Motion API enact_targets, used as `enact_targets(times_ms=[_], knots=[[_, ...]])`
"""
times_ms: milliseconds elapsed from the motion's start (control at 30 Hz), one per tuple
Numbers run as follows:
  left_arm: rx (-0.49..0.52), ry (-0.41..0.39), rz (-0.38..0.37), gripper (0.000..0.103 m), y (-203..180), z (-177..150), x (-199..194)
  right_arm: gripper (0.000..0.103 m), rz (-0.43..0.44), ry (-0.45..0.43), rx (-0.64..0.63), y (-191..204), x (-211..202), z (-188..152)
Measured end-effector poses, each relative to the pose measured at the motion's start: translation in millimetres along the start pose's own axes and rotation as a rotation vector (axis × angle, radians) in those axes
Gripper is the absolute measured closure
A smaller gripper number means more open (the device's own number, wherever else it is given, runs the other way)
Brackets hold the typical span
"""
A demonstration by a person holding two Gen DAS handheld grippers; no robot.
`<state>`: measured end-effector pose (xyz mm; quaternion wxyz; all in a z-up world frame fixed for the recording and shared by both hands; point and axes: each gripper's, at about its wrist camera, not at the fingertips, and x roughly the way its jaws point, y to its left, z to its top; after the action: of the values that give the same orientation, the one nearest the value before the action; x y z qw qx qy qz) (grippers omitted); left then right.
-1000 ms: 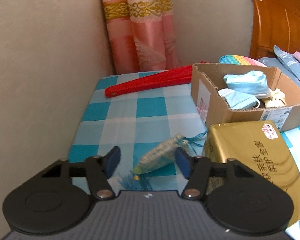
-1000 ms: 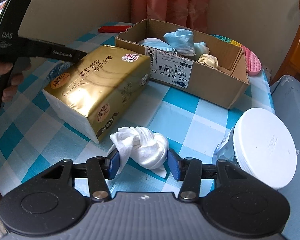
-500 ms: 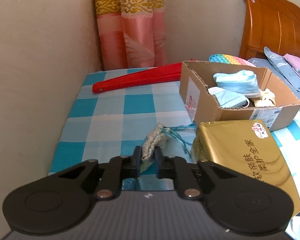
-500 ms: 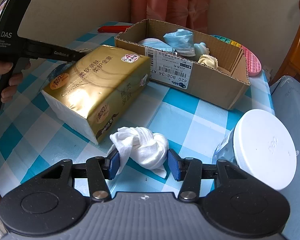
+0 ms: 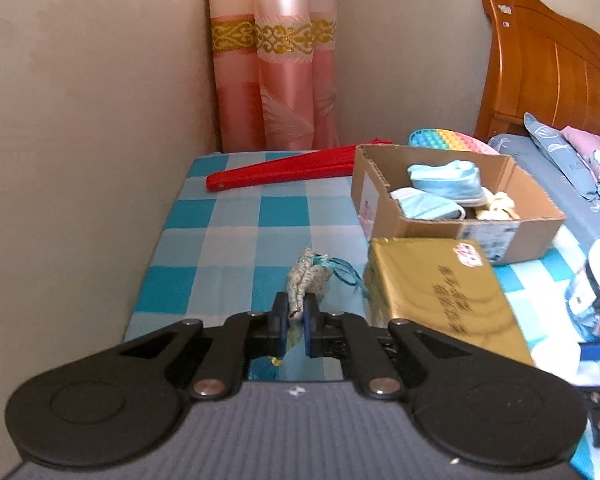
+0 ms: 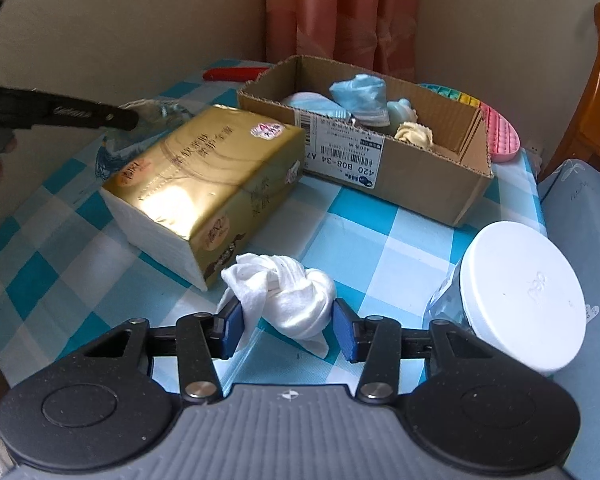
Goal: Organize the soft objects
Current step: 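Carry the pouch and white cloth into the box and open both tools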
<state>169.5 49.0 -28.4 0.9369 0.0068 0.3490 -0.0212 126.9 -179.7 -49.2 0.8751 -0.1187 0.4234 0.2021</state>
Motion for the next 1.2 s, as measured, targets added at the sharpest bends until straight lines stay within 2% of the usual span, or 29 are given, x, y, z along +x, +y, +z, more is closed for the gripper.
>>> enact_targets(times_ms=[267,367,633,867,1100,1200], knots=[[0.003,0.026,-0.014,0.098,-13,-20,-54,0.051,0.033,-0.037,-0.009,-2,-27,-4],[0.007,0.041,-0.058,0.098,-23,-23,-73,0.051,0.040,-0.052,-0.015,-7,-37,-5],[0.077,-0.023,-0.232,0.097,-67,-4,-109,0.051,0.035,-0.105,-0.009,-24,-63,-2],[0.110,-0.082,-0.318,0.097,-102,45,-89,0.051,0.012,-0.149,0.006,-37,-78,2],[0.121,-0.119,-0.323,0.097,-114,107,-41,0.051,-0.001,-0.162,0.030,-49,-77,6],[0.147,-0.111,-0.320,0.097,-117,130,-14,0.051,-0.003,-0.159,0.032,-53,-73,8]])
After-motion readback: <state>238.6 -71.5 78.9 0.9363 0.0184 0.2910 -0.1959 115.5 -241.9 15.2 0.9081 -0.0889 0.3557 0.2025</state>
